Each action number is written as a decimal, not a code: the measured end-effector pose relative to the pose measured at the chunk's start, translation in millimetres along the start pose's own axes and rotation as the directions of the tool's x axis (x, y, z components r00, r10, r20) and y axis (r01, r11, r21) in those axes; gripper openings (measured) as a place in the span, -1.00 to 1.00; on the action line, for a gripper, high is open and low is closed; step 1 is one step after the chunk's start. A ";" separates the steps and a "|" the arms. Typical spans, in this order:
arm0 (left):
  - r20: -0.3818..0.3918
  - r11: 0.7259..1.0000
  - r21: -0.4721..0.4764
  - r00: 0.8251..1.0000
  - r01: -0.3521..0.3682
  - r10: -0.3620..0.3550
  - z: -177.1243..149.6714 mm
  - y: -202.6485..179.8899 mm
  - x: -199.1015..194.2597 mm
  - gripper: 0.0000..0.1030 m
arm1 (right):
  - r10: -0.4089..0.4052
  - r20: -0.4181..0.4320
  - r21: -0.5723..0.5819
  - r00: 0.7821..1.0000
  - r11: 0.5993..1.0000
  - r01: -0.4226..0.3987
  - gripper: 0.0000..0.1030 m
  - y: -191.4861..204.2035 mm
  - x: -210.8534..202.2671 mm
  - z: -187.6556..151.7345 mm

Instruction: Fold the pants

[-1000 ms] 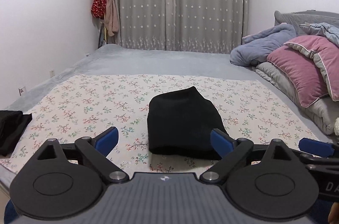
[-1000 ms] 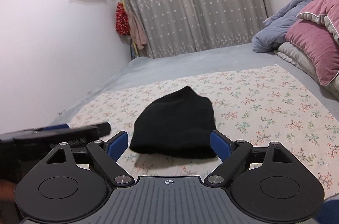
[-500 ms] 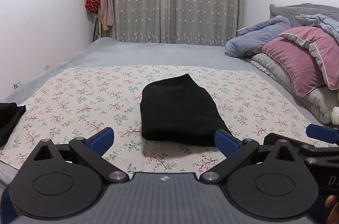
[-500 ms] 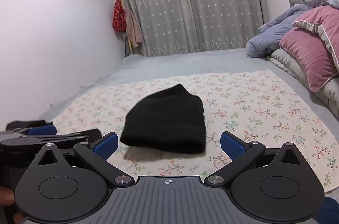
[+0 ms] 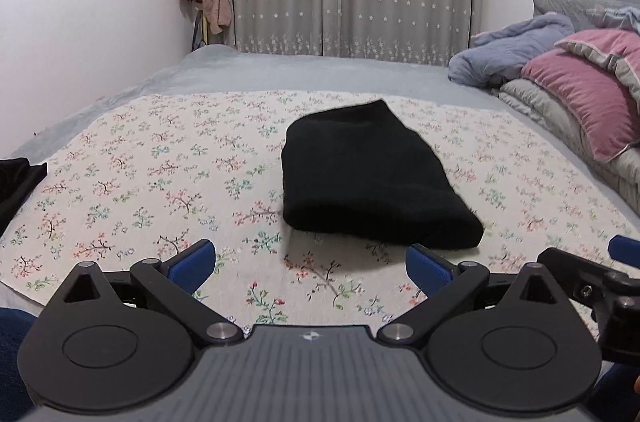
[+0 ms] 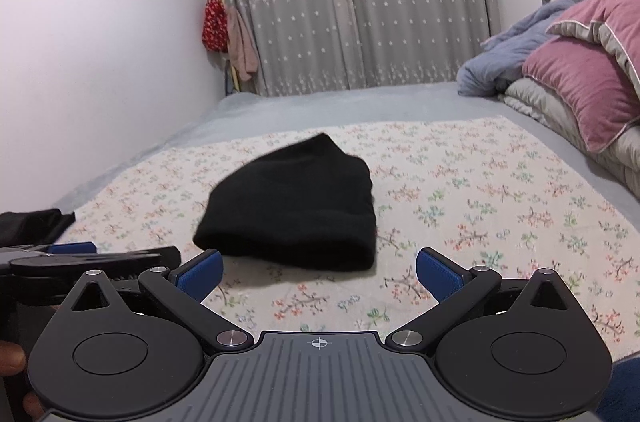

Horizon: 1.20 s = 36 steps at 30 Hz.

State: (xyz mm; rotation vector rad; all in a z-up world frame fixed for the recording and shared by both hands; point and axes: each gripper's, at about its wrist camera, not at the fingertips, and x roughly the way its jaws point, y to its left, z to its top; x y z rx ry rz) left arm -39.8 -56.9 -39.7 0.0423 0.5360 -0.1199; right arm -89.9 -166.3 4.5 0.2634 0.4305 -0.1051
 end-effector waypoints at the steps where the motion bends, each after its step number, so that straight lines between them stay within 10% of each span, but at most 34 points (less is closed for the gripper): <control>1: 0.000 1.000 0.005 1.000 0.000 0.000 -2.1 -0.1 1.6 1.00 | -0.002 -0.003 -0.006 1.000 1.000 0.002 1.00 1.0 1.4 -2.1; 36: -0.036 1.000 0.008 0.999 -0.009 0.009 -11.8 -0.8 9.4 1.00 | -0.061 -0.024 -0.022 0.998 0.998 0.060 1.00 -0.3 14.6 -19.5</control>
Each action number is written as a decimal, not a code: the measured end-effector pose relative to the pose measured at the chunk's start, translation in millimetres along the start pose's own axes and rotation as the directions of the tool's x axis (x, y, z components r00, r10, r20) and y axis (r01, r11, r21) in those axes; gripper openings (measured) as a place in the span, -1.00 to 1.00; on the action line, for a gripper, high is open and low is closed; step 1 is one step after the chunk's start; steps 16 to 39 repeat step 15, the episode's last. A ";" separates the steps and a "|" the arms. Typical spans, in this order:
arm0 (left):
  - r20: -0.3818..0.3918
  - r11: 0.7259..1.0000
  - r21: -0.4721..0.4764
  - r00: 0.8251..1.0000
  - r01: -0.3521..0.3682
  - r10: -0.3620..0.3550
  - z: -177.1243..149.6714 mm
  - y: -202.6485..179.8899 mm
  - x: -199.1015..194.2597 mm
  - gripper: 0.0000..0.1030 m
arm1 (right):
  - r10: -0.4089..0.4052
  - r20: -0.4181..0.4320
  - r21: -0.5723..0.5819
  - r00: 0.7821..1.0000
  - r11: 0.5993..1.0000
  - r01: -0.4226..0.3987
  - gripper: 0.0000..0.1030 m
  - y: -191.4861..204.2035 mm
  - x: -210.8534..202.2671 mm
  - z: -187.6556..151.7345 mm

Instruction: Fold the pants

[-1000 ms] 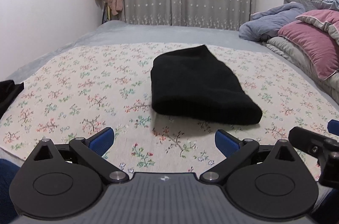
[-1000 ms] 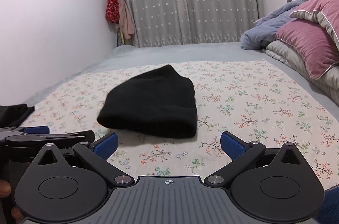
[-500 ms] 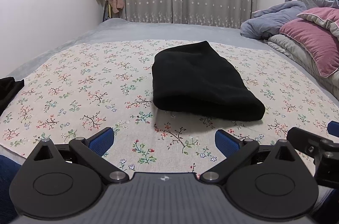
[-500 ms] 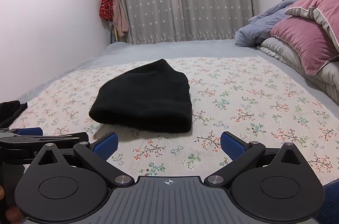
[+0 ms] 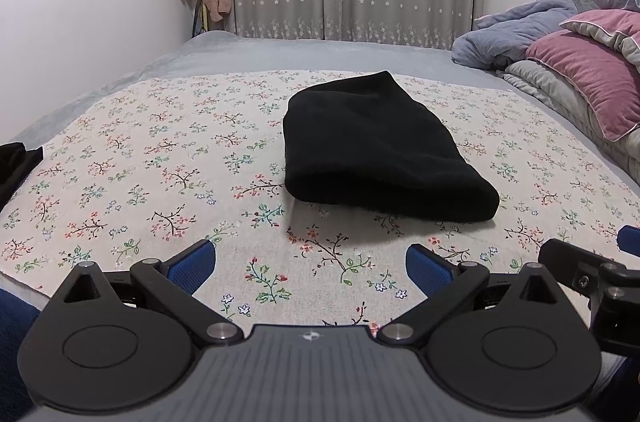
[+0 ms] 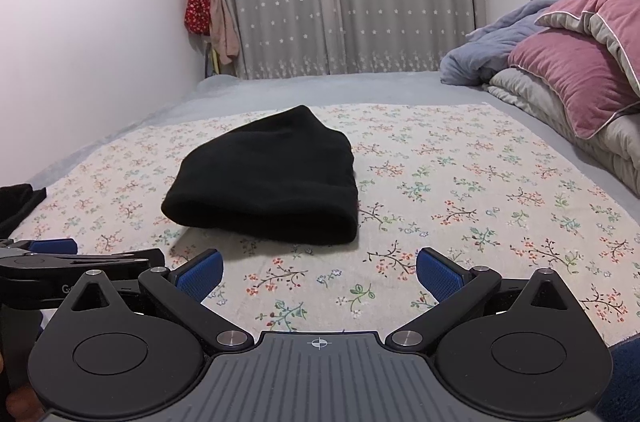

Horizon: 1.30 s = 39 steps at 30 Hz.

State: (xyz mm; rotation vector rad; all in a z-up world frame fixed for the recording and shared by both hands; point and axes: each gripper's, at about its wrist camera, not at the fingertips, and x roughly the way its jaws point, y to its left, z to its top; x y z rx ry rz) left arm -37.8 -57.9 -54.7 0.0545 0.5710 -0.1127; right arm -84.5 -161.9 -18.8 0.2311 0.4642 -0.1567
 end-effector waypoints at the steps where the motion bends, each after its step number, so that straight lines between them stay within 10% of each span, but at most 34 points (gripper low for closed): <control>1: 0.001 1.000 0.003 1.000 0.000 0.000 -0.4 -0.8 -0.1 1.00 | 0.000 0.000 -0.001 1.000 1.000 0.000 1.00 -0.1 0.2 -0.5; 39: 0.000 1.000 0.015 1.000 0.005 -0.005 -2.7 -2.3 0.3 1.00 | -0.010 0.002 -0.025 1.000 1.000 0.010 1.00 -1.1 0.9 -1.4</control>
